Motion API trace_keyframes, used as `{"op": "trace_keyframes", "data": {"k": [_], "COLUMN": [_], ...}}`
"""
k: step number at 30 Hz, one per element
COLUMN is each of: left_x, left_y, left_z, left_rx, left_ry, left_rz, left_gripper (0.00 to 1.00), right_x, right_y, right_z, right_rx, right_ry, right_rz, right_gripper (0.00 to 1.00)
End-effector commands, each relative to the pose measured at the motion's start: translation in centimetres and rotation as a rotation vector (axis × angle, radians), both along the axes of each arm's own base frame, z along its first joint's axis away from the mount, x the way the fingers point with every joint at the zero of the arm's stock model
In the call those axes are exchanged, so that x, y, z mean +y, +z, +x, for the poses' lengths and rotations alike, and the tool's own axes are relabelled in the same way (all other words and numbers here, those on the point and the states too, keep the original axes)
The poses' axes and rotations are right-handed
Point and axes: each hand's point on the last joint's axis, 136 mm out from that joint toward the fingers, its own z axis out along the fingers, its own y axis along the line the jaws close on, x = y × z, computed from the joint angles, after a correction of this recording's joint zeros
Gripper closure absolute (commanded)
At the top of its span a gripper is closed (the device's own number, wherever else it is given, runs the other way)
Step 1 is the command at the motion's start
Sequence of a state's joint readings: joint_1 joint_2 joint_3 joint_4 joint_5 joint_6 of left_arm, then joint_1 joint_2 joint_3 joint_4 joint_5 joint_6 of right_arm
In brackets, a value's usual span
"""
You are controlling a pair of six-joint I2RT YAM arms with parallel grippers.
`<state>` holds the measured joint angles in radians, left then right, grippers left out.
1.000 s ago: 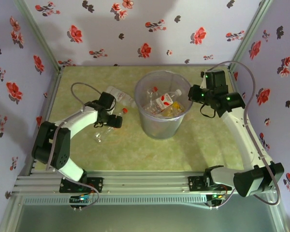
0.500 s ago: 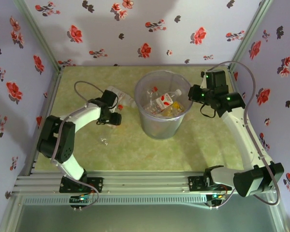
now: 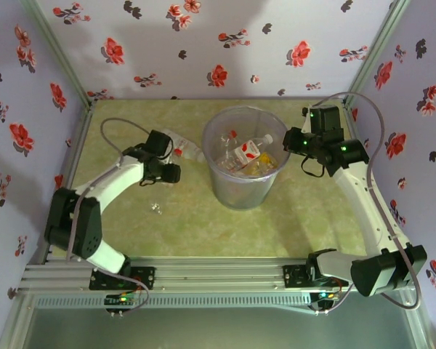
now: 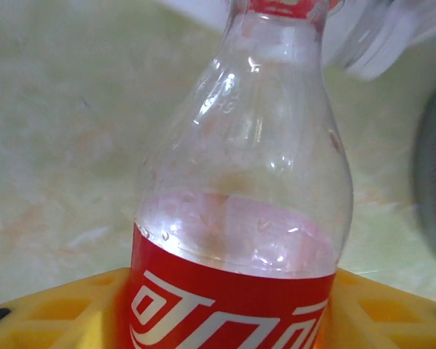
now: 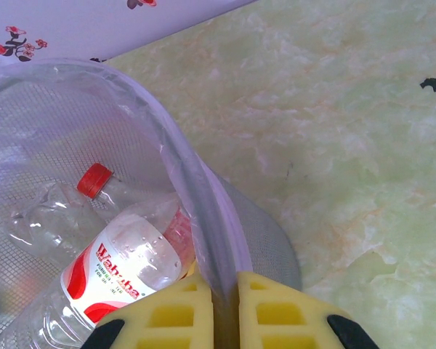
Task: Put the plastic bottles in the bin
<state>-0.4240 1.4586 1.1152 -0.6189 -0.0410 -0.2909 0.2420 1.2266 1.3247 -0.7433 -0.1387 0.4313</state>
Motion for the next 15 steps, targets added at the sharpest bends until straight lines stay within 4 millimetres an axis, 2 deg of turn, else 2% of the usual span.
{"op": "trace_keyframes", "data": {"k": [1,10,15], "left_x": [0.2,0.3,-2.0], "left_y": [5.6,20.0,28.3], "left_z": [0.1,-0.5,-0.9], "left_rx": [-0.100,-0.446,-0.668], "left_ry": [0.035,0.080,0.015], "left_rz": [-0.072,-0.281,-0.457], "left_gripper": [0.41,0.44,0.49], "right_x": [-0.3,-0.3,-0.2], "right_y": [0.0,0.1,0.0], "right_z": [-0.2,0.0,0.0], "right_rx": [-0.005,-0.009,-0.006], "right_ry": [-0.016,-0.017,-0.019], "right_rz": [0.010,0.016,0.019], "right_gripper": [1.00,1.00,1.00]}}
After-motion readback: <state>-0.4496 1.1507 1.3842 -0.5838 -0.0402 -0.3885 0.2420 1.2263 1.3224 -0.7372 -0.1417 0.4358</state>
